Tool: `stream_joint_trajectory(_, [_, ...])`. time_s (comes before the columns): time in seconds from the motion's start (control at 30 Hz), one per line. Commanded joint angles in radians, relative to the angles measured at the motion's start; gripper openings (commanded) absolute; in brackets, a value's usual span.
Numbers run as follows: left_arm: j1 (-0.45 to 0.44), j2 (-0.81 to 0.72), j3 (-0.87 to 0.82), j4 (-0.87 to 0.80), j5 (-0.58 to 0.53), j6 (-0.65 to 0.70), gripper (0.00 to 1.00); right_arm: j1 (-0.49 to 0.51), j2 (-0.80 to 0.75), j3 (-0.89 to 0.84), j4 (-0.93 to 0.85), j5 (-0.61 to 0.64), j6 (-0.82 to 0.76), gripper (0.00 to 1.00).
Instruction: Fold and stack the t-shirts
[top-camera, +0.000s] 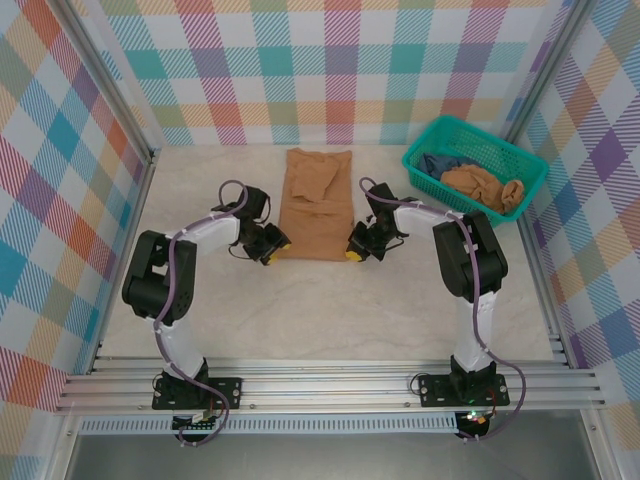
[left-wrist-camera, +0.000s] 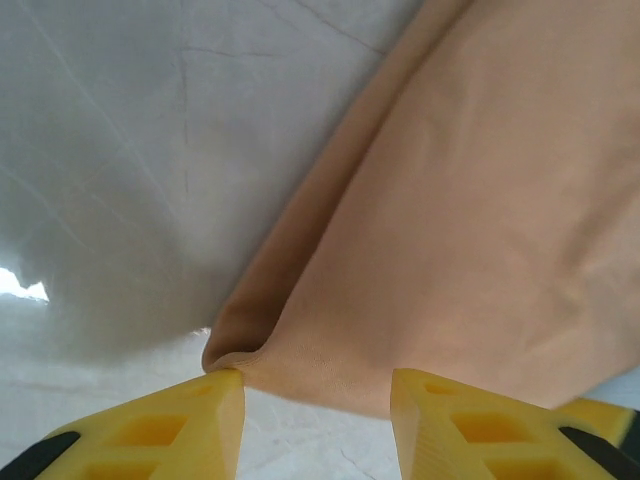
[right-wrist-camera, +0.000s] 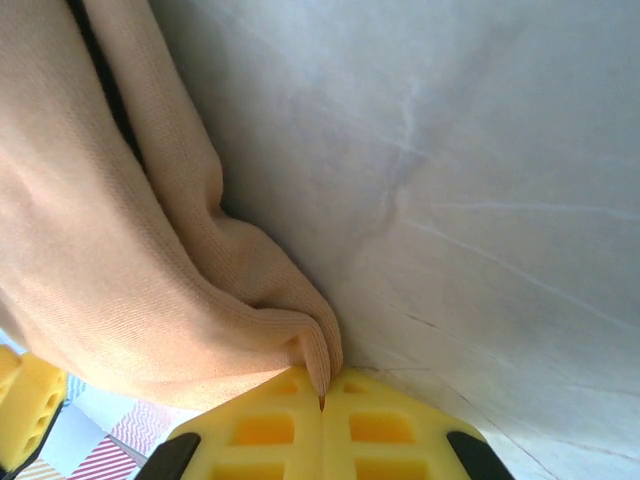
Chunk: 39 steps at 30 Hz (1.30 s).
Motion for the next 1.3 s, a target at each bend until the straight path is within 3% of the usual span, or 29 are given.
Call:
stream_joint_trajectory(0.0, [0.002,0.043,0.06,-0.024,-0.024,0.016,0.43,0.007,0.003,0.012,-0.005,0.009,-0.008,0.0])
stream_joint_trajectory(0.3, [0.003,0.046,0.105,-0.185,-0.121,0.042,0.45,0.007,0.008,0.014,-0.017,0.007,-0.014,0.0])
stream_joint_trajectory(0.57, [-0.007,0.087,0.111,-0.115,-0.056,0.001,0.44,0.007,0.016,0.024,-0.017,-0.002,-0.011,0.0])
stream_joint_trajectory(0.77, [-0.039,0.142,0.177,-0.077,-0.058,-0.02,0.3,0.007,0.016,0.023,-0.012,-0.02,-0.018,0.0])
stream_joint_trajectory(0.93, [-0.06,0.148,0.261,-0.138,-0.159,-0.005,0.0,0.009,-0.02,0.03,-0.038,-0.028,-0.058,0.0])
stream_joint_trajectory(1.07, [-0.062,0.061,0.236,-0.163,-0.202,0.013,0.0,0.009,-0.096,0.02,-0.076,-0.012,-0.097,0.0])
stream_joint_trajectory(1.27, [-0.075,-0.117,0.073,-0.179,-0.088,0.06,0.0,0.012,-0.229,-0.035,-0.15,-0.038,-0.165,0.0])
